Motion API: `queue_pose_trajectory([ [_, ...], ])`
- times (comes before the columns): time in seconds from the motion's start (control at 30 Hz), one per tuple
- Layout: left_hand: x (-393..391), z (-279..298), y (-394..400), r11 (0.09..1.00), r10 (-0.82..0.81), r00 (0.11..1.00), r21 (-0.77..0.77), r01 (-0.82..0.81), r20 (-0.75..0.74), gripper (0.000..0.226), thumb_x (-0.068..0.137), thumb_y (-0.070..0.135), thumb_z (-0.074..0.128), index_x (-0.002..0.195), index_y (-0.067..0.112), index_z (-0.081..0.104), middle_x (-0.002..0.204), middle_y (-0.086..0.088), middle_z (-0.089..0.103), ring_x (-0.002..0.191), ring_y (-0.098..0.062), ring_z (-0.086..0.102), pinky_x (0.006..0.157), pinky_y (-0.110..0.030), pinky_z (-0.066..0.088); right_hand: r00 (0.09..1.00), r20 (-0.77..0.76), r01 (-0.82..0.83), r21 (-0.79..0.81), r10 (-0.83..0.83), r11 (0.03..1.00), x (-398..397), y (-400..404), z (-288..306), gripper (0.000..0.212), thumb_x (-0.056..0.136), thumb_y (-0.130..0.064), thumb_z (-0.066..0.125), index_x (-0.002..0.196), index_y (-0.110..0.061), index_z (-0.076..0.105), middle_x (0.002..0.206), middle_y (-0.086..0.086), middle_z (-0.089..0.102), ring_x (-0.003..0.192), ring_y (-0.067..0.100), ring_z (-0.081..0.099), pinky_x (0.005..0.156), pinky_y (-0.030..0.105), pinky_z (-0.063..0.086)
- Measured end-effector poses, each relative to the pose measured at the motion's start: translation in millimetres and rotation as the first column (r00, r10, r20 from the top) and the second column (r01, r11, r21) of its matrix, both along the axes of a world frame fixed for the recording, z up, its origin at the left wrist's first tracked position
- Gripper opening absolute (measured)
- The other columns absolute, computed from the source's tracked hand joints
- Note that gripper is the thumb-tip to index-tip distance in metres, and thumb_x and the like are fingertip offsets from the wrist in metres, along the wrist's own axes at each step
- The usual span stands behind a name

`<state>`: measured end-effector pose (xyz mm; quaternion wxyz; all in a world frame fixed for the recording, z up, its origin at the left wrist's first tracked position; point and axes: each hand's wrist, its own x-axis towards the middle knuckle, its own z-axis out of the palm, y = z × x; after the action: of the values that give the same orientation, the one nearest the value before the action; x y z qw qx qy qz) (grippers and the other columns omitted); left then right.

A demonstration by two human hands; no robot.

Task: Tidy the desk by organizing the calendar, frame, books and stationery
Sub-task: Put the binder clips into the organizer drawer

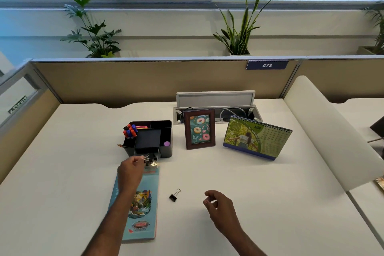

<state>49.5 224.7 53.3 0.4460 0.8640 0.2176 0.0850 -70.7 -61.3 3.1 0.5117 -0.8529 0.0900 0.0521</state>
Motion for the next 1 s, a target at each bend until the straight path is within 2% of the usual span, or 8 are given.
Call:
queue_pose_trajectory([
  [0.07, 8.9, -4.1, 10.0, 0.999, 0.024, 0.998, 0.031, -0.022, -0.050, 0.027, 0.095, 0.029, 0.059, 0.083, 0.011, 0.075, 0.079, -0.011, 0.072, 0.076, -0.030, 0.063, 0.064, -0.032, 0.046, 1.000, -0.016, -0.023, -0.032, 0.022, 0.999, -3.1, 2.9, -0.7, 0.019, 0.089, -0.020, 0.064, 0.105, -0.031, 0.063, 0.089, -0.009, 0.067, 0.077, 0.005, 0.062, 0.066, 0.018, 0.052],
  [0.13, 17.3, -10.9, 15.9, 0.999, 0.013, 0.995, 0.053, -0.008, -0.098, 0.029, 0.094, 0.031, 0.059, 0.082, 0.011, 0.075, 0.078, -0.012, 0.073, 0.076, -0.031, 0.064, 0.066, -0.034, 0.050, 0.999, -0.031, -0.042, -0.045, 0.040, 0.998, -5.0, 6.1, -1.1, 0.019, 0.089, -0.021, 0.064, 0.105, -0.032, 0.062, 0.090, -0.007, 0.068, 0.075, 0.002, 0.061, 0.065, 0.013, 0.048],
  [0.3, 30.7, -24.1, 23.7, 0.994, -0.011, 0.986, 0.104, 0.029, -0.166, 0.029, 0.094, 0.034, 0.061, 0.092, 0.010, 0.078, 0.084, -0.014, 0.074, 0.077, -0.032, 0.065, 0.063, -0.031, 0.046, 0.996, -0.043, -0.083, -0.074, 0.080, 0.994, -7.0, 11.7, -5.5, 0.022, 0.089, -0.022, 0.064, 0.099, -0.040, 0.057, 0.089, -0.006, 0.067, 0.071, 0.002, 0.060, 0.066, 0.015, 0.048],
  [0.43, 33.3, -24.4, 24.9, 0.992, -0.019, 0.985, 0.116, 0.040, -0.171, 0.027, 0.095, 0.028, 0.060, 0.104, 0.009, 0.077, 0.096, -0.017, 0.075, 0.086, -0.035, 0.066, 0.067, -0.031, 0.045, 0.992, -0.049, -0.117, -0.122, 0.112, 0.986, -5.0, 15.8, -11.7, 0.027, 0.088, -0.025, 0.063, 0.095, -0.048, 0.051, 0.087, -0.010, 0.066, 0.069, 0.005, 0.060, 0.069, 0.019, 0.050],
  [0.57, 28.9, -23.2, 26.4, 0.997, -0.016, 0.989, 0.069, 0.026, -0.149, 0.029, 0.097, 0.027, 0.056, 0.112, 0.010, 0.073, 0.098, -0.016, 0.074, 0.080, -0.033, 0.068, 0.070, -0.035, 0.052, 0.987, -0.072, -0.154, -0.142, 0.145, 0.978, 2.4, 25.6, -16.3, 0.018, 0.088, -0.027, 0.063, 0.102, -0.038, 0.057, 0.087, -0.016, 0.063, 0.068, 0.002, 0.059, 0.072, 0.021, 0.050],
  [0.67, 18.9, -18.6, 24.0, 1.000, 0.022, 0.994, 0.019, -0.020, -0.107, 0.029, 0.097, 0.029, 0.057, 0.116, 0.011, 0.070, 0.106, -0.017, 0.073, 0.086, -0.034, 0.069, 0.072, -0.035, 0.052, 0.982, -0.059, -0.187, -0.173, 0.180, 0.967, 15.0, 38.1, -20.4, 0.024, 0.088, -0.026, 0.062, 0.112, -0.025, 0.064, 0.091, -0.017, 0.062, 0.068, 0.002, 0.059, 0.077, 0.021, 0.048],
  [0.87, -15.8, -6.5, 5.5, 0.998, 0.039, 0.999, -0.047, -0.038, 0.010, 0.023, 0.098, 0.028, 0.058, 0.113, 0.015, 0.068, 0.094, -0.006, 0.070, 0.085, -0.025, 0.065, 0.065, -0.030, 0.049, 0.944, -0.062, -0.327, -0.328, 0.325, 0.886, 38.9, 70.0, -22.4, 0.039, 0.092, -0.026, 0.058, 0.130, -0.026, 0.054, 0.110, -0.005, 0.054, 0.104, 0.014, 0.057, 0.085, 0.024, 0.041],
  [1.0, -34.5, -15.7, -3.4, 0.994, 0.016, 1.000, -0.105, -0.014, 0.021, 0.018, 0.097, 0.033, 0.059, 0.109, 0.023, 0.067, 0.084, -0.001, 0.070, 0.076, -0.023, 0.070, 0.060, -0.037, 0.057, 0.888, -0.137, -0.448, -0.466, 0.439, 0.762, 48.9, 83.1, -23.4, 0.048, 0.093, -0.018, 0.052, 0.140, -0.026, 0.045, 0.124, 0.005, 0.049, 0.113, 0.024, 0.051, 0.086, 0.033, 0.044],
])
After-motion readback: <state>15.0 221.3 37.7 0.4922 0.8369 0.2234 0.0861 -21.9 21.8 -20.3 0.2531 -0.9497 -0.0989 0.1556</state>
